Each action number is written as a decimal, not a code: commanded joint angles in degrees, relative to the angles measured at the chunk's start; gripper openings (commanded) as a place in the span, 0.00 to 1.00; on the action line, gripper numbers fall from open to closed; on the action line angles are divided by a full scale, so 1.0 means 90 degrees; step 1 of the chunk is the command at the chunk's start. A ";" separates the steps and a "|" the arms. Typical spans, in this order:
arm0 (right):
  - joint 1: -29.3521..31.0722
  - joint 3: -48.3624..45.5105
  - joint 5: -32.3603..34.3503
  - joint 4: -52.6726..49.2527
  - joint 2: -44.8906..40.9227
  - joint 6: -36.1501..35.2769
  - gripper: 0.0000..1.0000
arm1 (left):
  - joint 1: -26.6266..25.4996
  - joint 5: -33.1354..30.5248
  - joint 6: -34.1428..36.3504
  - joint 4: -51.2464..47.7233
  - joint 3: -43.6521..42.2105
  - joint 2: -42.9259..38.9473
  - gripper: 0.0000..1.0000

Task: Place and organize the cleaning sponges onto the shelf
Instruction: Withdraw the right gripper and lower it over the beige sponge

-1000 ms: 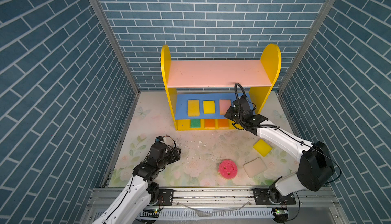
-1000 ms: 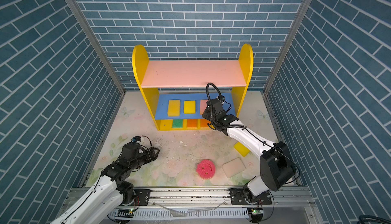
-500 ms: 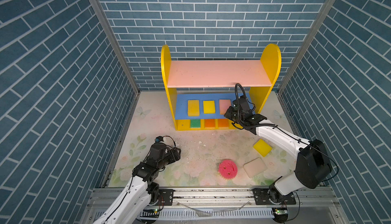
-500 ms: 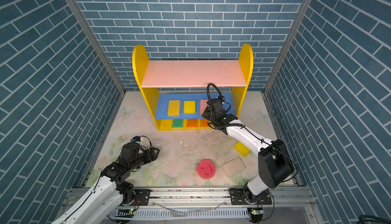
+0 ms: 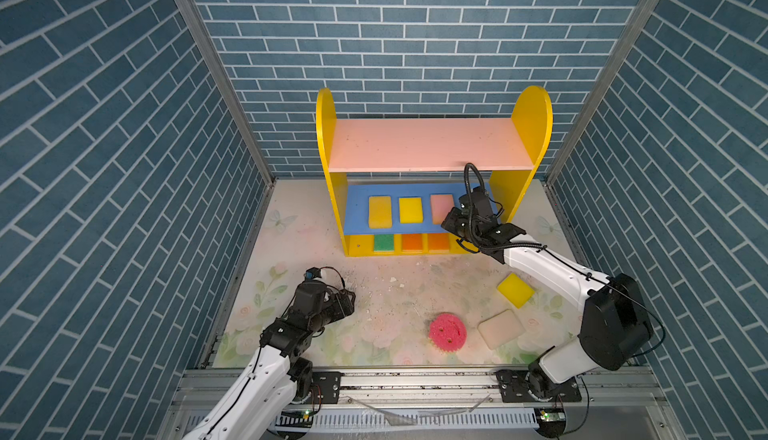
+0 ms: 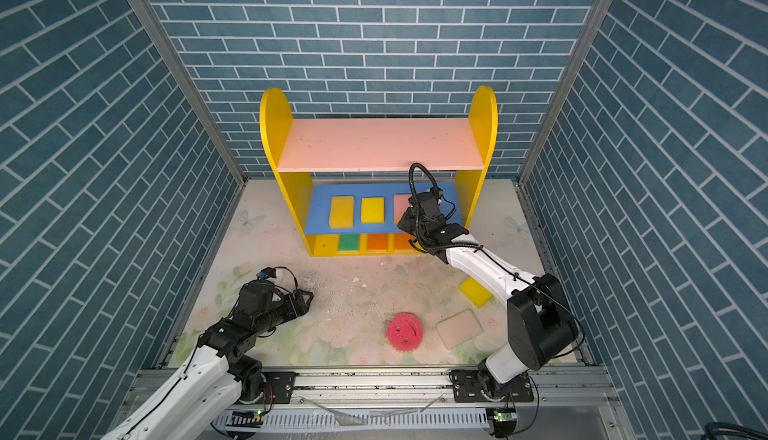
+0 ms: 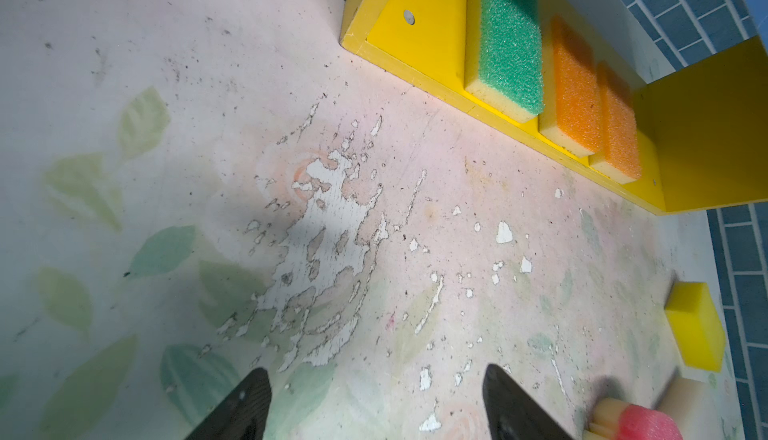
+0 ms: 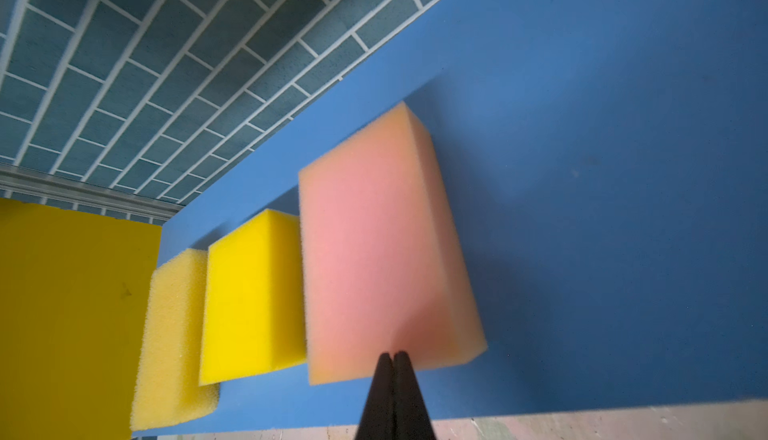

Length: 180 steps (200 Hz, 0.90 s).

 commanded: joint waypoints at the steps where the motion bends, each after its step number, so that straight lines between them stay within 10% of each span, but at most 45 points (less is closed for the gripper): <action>1: -0.0029 -0.0317 -0.0070 0.0046 -0.0380 0.0235 0.00 | 0.0036 -0.0034 0.0078 -0.0115 0.0123 0.0002 0.82; 107: 0.0140 -0.2056 0.0282 -0.2495 -0.2805 0.0206 0.00 | 0.0036 0.0081 0.0032 -0.0235 0.0061 -0.0307 0.82; 133: 0.0136 -0.2280 -0.0098 -0.3126 -0.2956 -0.0081 0.32 | 0.0034 0.0062 0.0102 -0.0412 0.0176 -0.0391 0.82; 180: 0.0187 -0.2551 -0.1856 -0.3554 -0.2733 -0.0952 0.59 | 0.0029 0.0088 0.0154 -0.0495 0.0278 -0.0422 0.82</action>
